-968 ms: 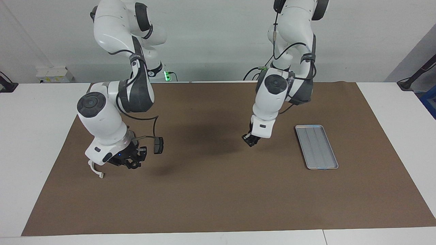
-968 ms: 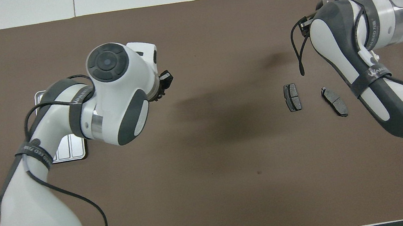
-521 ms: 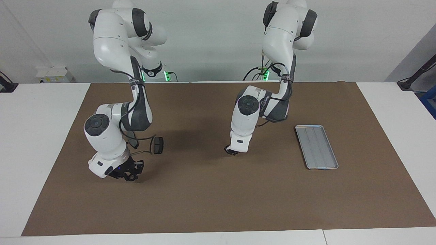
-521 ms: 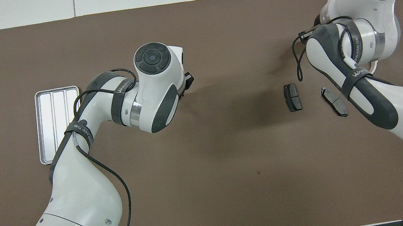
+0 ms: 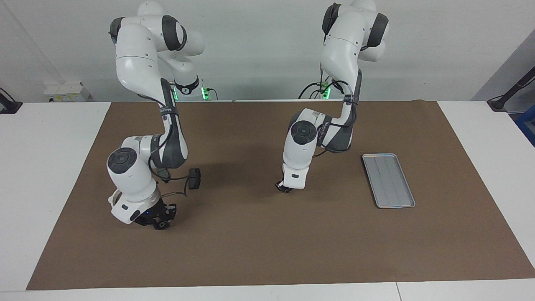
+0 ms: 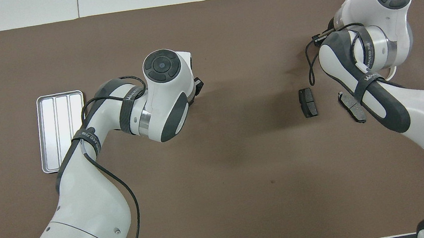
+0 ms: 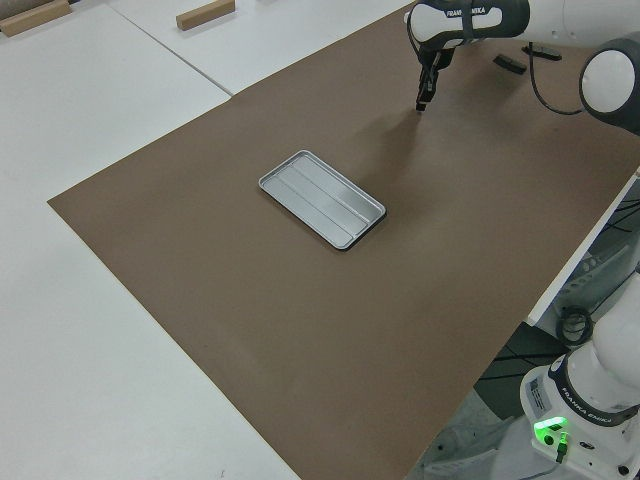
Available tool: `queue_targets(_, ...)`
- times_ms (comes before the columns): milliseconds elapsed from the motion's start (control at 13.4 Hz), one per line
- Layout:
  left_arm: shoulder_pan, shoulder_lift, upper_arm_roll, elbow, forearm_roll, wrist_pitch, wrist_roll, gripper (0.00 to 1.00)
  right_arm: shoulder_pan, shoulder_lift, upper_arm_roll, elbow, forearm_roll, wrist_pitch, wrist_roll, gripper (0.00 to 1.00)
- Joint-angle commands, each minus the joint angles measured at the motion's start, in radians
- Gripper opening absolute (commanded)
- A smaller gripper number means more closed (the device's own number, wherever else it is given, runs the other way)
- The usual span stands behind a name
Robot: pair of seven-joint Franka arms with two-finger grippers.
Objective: Place bearing gear from tray to pile
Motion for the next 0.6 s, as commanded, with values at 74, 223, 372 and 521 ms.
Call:
queue_targets(74, -0.018, -0.012, 0.015, -0.026, 0.008, 0.026, -0.023, 0.1, -0.002, -0.01, 0.012, -0.009, -0.012, 0.006, -0.009, 0.96)
queue_targets(223, -0.016, -0.013, 0.017, -0.02, 0.01, 0.02, -0.036, 0.99, 0.006, -0.02, 0.01, -0.008, -0.015, -0.017, -0.009, 1.0)
queue_targets(372, -0.006, -0.039, 0.037, -0.017, 0.011, 0.006, -0.034, 1.0, 0.018, -0.047, 0.01, -0.002, -0.015, -0.069, 0.0, 1.0)
queue_targets(521, 0.031, -0.132, 0.066, -0.024, 0.019, -0.084, -0.014, 1.0, 0.059, -0.098, 0.01, 0.006, -0.015, -0.163, 0.085, 1.0)
